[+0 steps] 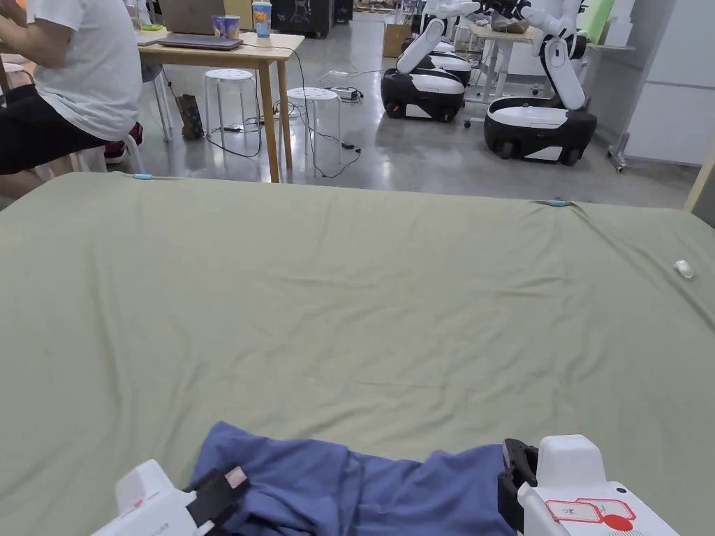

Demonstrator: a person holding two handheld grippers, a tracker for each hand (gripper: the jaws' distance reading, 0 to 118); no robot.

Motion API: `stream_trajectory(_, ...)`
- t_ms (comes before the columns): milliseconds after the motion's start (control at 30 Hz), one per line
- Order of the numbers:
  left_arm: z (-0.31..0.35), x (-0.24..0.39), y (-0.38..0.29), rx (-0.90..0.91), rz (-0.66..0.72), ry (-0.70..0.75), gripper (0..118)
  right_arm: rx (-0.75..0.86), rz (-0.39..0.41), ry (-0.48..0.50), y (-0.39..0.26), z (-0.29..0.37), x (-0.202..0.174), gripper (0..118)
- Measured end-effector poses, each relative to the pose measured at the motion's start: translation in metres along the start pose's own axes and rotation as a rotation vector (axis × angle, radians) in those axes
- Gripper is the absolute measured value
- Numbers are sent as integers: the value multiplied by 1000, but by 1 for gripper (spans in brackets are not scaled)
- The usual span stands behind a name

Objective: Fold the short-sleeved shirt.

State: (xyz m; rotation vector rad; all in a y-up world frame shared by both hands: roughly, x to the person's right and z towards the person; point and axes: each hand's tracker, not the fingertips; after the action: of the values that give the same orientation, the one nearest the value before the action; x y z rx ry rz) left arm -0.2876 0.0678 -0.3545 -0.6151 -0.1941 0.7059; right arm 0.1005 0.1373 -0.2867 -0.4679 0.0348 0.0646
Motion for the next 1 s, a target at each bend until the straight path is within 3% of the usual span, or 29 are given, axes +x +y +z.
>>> stream_trajectory(167,31,-5,27,100,-266,180,12,3,-9,12,-1,-2,-1,0)
stream_trajectory(333,33,66,5,159,-557,152,12,2,-19,15,-10,-3,10,0)
stream_trajectory(600,-33,192,-95,-4,-958,55,11,9,-50,-6,-20,14,38,0)
stream_trajectory(733,-56,229,-160,-72,-1240,82,10,14,-67,-5,-22,21,52,0)
stream_trajectory(833,-75,230,-187,-110,-1311,88,13,26,-69,-6,-22,17,65,0)
stream_trajectory(933,-74,221,-186,-125,-1315,83,29,25,-68,-2,-21,17,66,0)
stream_trajectory(967,-67,221,-178,-131,-1240,31,34,24,-69,2,-22,17,65,0)
stream_trajectory(1000,-58,222,-168,-136,-1163,-10,50,21,-69,6,-23,16,65,0)
